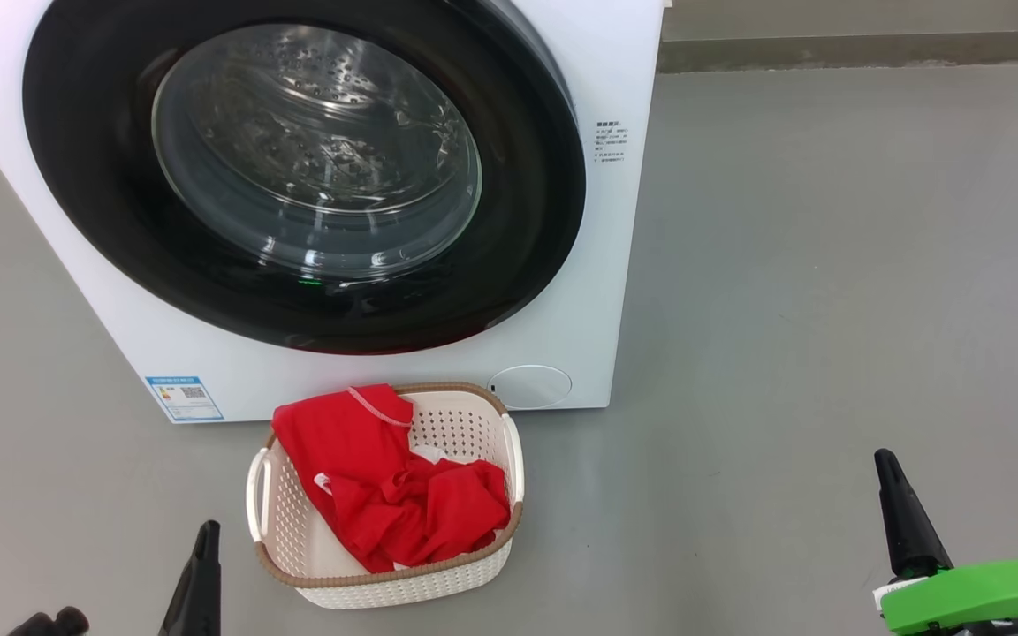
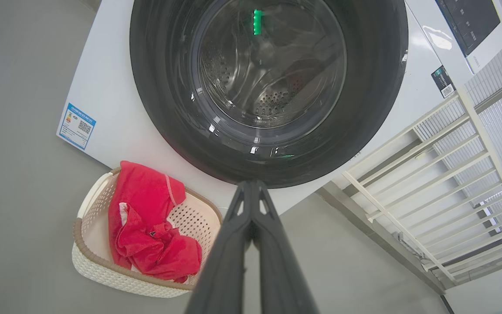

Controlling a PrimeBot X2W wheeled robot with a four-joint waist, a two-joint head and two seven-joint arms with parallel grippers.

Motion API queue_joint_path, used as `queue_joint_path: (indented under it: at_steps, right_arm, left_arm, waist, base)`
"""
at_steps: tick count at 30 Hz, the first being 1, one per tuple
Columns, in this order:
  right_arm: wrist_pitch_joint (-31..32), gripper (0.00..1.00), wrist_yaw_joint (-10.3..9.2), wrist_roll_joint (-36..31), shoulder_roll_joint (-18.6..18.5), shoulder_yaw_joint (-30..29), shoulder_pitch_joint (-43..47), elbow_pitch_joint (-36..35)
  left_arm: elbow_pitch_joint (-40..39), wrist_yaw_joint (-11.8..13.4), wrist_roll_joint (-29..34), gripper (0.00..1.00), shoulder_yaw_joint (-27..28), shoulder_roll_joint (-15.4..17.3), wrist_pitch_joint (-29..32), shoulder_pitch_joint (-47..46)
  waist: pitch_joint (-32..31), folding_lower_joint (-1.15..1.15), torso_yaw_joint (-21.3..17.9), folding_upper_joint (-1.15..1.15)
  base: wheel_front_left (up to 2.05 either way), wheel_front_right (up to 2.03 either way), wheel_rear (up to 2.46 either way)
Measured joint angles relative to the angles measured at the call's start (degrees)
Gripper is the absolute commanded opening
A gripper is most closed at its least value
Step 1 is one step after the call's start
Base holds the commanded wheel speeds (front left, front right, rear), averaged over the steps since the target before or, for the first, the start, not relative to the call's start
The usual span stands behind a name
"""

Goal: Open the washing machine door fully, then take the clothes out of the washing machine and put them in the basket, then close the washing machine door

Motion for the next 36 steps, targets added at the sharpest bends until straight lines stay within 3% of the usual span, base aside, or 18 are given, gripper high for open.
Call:
queue_joint_path:
  at_steps: [36]
  right_arm:
    - [6.05,0.00,-0.01,20.96,-0.49,-1.15,-3.40,2.45]
  left_arm:
    - [1.97,0.00,-24.01,0.00,0.20,-0.08,5.97,-3.22]
  waist:
    - [0.71,0.00,-0.36,0.00]
  base:
    - [0.00,0.00,0.00]
